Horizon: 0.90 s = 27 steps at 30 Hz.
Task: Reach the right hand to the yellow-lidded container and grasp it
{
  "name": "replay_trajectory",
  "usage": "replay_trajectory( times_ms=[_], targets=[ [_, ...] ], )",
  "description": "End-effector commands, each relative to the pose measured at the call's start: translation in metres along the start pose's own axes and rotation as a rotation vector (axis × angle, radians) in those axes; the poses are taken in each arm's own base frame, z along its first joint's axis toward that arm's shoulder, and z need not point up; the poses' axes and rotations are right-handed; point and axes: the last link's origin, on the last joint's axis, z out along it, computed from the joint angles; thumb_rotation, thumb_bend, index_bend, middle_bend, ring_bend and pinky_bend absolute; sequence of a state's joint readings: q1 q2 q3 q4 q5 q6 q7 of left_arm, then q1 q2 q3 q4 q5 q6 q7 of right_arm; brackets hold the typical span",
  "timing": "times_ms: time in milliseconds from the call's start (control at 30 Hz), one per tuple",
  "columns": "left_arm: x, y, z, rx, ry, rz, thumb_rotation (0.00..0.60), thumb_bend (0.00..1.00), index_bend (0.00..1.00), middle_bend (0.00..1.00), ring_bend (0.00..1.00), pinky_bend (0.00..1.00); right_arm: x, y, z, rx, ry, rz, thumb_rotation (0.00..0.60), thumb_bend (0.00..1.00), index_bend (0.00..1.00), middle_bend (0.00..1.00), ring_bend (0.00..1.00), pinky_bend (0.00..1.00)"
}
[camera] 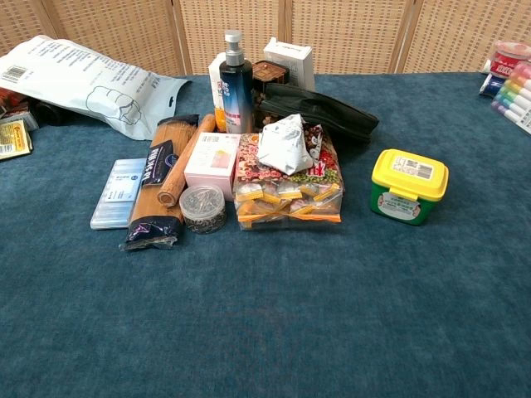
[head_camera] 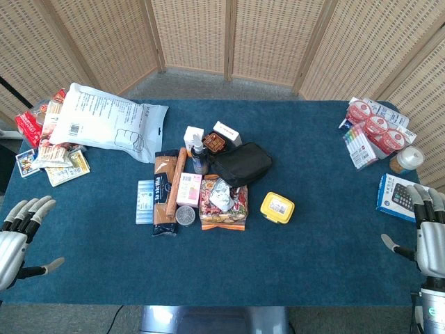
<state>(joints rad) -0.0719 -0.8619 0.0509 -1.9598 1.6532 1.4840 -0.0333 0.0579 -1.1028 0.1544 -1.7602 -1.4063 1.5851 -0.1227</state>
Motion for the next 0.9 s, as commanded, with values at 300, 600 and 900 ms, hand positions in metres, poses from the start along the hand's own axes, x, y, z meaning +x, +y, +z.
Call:
replay_trajectory(
  times_ms=[300,600,900],
  targets=[
    [-0.001,0.005,0.0,-0.026,-0.009,-0.021,0.6,0.01,0.0,0.0,0.0,0.0,-0.008,-0.012,-0.005,0.028,-0.087,0.083,0.6,0.0,0.0,0.0,0.0,0.0],
    [-0.001,0.003,0.002,-0.024,-0.018,-0.031,0.6,0.01,0.0,0.0,0.0,0.0,-0.057,-0.067,0.006,0.132,-0.31,0.082,0.6,0.0,0.0,0.0,0.0,0.0],
    [0.002,-0.001,0.003,-0.014,-0.015,-0.038,0.6,0.0,0.0,0.0,0.0,0.0,-0.093,-0.121,0.033,0.169,-0.426,0.081,0.6,0.0,0.0,0.0,0.0,0.0]
  ],
)
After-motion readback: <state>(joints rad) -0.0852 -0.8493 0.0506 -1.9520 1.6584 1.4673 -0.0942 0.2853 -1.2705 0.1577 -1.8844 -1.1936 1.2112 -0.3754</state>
